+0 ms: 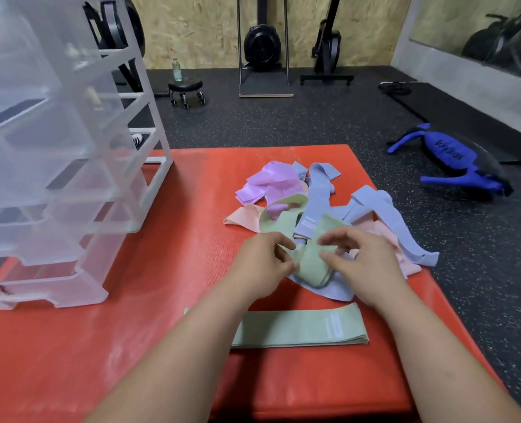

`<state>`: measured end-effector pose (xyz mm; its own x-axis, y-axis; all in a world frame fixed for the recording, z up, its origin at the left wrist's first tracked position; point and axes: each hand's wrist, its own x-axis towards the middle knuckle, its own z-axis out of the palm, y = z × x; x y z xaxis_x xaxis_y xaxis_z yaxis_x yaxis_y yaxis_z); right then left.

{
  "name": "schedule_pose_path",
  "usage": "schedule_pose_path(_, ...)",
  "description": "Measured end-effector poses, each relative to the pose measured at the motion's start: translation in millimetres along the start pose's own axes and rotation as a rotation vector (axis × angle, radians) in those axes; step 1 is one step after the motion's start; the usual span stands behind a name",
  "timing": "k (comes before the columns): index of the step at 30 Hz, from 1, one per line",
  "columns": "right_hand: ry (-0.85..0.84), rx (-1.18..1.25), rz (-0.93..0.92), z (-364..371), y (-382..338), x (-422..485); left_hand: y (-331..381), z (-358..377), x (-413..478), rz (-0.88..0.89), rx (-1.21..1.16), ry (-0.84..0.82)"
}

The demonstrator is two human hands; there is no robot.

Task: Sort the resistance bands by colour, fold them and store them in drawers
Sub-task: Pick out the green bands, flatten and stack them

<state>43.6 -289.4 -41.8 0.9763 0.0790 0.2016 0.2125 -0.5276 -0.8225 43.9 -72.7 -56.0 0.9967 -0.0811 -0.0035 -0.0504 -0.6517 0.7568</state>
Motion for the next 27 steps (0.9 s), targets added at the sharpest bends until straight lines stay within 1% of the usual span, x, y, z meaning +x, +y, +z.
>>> schedule_pose_path(2,0.163,-0.194,0.011,-7.8,12.5,9.1,-0.2,0.4,0.2,0.009,0.08,-0.016)
schedule_pose_path(3,0.196,-0.305,0.001,-9.9,18.5,13.5,0.4,-0.2,0.6,0.019,0.1,-0.015)
schedule_pose_path(5,0.166,-0.457,0.006,-10.5,34.5,22.1,0.6,-1.0,2.0,0.033,0.134,-0.001)
schedule_pose_path(7,0.122,-0.471,0.078,-9.6,40.5,28.3,0.1,-1.3,3.6,0.038,0.168,0.005)
schedule_pose_path(9,0.092,-0.453,0.106,-7.0,41.1,32.6,-0.2,-1.3,4.1,0.044,0.196,0.005)
schedule_pose_path(12,0.081,-0.473,0.07,-4.4,42.4,37.4,0.6,0.0,2.6,0.068,0.216,0.022)
schedule_pose_path(16,0.113,-0.473,0.037,-5.0,37.2,37.9,1.5,-0.5,3.6,0.095,0.209,0.046)
schedule_pose_path(19,0.13,-0.322,-0.018,-10.5,18.3,33.3,5.4,-2.8,3.8,0.184,0.105,0.123)
schedule_pose_path(21,0.063,-0.125,-0.049,-15.2,3.7,28.5,11.9,-5.7,4.2,0.244,-0.023,0.156)
schedule_pose_path(24,-0.032,0.113,-0.099,-18.3,-15.0,18.0,18.4,-7.2,6.5,0.262,-0.122,0.136)
schedule_pose_path(27,-0.012,0.299,-0.104,-19.4,-29.0,8.0,21.3,-9.0,3.4,0.231,-0.224,0.08)
